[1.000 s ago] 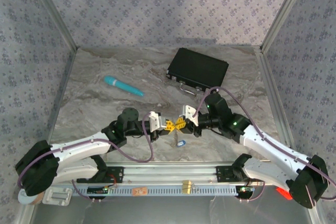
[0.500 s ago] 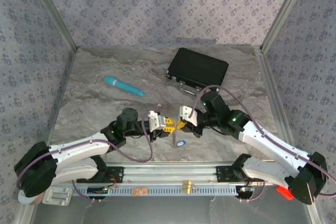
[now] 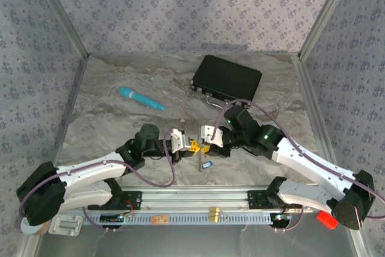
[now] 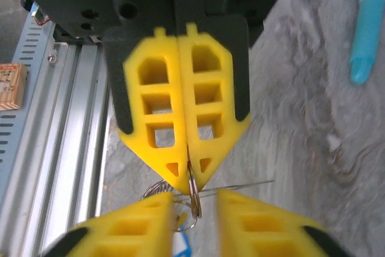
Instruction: Put the keys on the keyring
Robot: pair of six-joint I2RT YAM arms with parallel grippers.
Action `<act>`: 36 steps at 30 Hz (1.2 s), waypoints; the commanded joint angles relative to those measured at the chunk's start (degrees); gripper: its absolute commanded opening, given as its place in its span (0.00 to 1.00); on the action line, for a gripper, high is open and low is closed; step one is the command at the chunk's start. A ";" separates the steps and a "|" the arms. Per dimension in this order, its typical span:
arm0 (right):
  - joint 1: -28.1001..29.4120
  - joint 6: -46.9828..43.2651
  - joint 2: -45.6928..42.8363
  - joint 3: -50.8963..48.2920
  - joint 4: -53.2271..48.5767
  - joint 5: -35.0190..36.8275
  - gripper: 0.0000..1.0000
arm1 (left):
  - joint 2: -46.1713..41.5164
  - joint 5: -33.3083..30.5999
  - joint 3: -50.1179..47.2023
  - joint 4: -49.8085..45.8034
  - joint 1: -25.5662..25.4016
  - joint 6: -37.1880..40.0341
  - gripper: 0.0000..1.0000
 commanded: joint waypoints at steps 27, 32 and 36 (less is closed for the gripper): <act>-4.03 8.13 -1.75 -6.76 10.98 -9.57 0.00 | -0.92 -0.50 -0.64 5.55 -0.12 -0.91 0.13; -3.10 2.39 -0.15 -1.34 0.52 -6.01 0.00 | -1.33 -2.31 1.68 -3.55 -0.14 2.48 0.17; -1.48 -1.48 2.06 2.61 -5.45 -3.61 0.00 | -1.18 -2.41 2.49 -5.33 -0.18 3.15 0.16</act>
